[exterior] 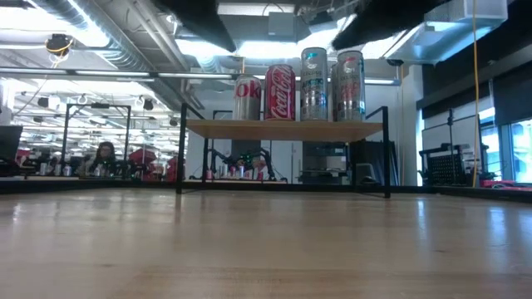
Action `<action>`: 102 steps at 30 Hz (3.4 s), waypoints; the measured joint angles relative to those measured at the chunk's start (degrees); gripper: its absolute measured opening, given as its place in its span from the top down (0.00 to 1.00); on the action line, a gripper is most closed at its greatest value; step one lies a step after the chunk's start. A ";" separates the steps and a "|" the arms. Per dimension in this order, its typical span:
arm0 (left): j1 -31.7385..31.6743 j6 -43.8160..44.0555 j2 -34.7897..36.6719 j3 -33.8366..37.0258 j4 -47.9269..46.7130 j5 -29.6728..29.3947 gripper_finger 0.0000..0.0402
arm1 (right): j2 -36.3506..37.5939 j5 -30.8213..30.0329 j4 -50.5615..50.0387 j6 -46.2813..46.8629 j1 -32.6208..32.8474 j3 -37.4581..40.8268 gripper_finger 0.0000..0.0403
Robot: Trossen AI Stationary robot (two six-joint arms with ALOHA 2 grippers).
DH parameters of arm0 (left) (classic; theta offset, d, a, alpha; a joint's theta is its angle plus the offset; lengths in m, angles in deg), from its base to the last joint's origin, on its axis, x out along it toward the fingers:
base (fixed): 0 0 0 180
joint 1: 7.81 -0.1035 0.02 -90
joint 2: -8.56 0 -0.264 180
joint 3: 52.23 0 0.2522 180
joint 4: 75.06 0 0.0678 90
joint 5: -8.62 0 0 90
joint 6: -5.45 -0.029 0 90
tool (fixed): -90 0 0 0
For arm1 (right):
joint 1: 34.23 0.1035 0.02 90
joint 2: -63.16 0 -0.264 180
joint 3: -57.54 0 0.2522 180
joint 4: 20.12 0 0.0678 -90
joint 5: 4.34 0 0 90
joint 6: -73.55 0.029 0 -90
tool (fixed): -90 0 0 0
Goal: Place canned beverage on shelf
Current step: Put the silver soda can on the shelf aligned with the other silver soda can
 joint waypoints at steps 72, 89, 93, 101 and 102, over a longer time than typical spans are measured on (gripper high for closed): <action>29.91 15.38 -14.25 18.73 65.11 -4.16 0.15 | -14.33 22.45 -64.05 107.53 43.88 -23.35 0.08; 29.74 15.04 -14.25 18.73 65.07 -4.18 0.15 | -13.89 25.74 -63.64 107.58 41.85 -24.67 0.08; 29.74 15.03 -14.25 18.73 65.07 -4.16 0.15 | -13.85 24.78 -66.24 107.51 41.89 -27.65 0.08; 29.74 15.03 -14.25 18.73 64.49 -4.16 0.15 | -13.82 21.63 -71.00 107.86 42.02 -27.85 0.08; 29.74 15.05 -14.25 18.73 64.43 -4.16 0.15 | -13.82 21.59 -70.34 107.80 42.01 -27.29 0.08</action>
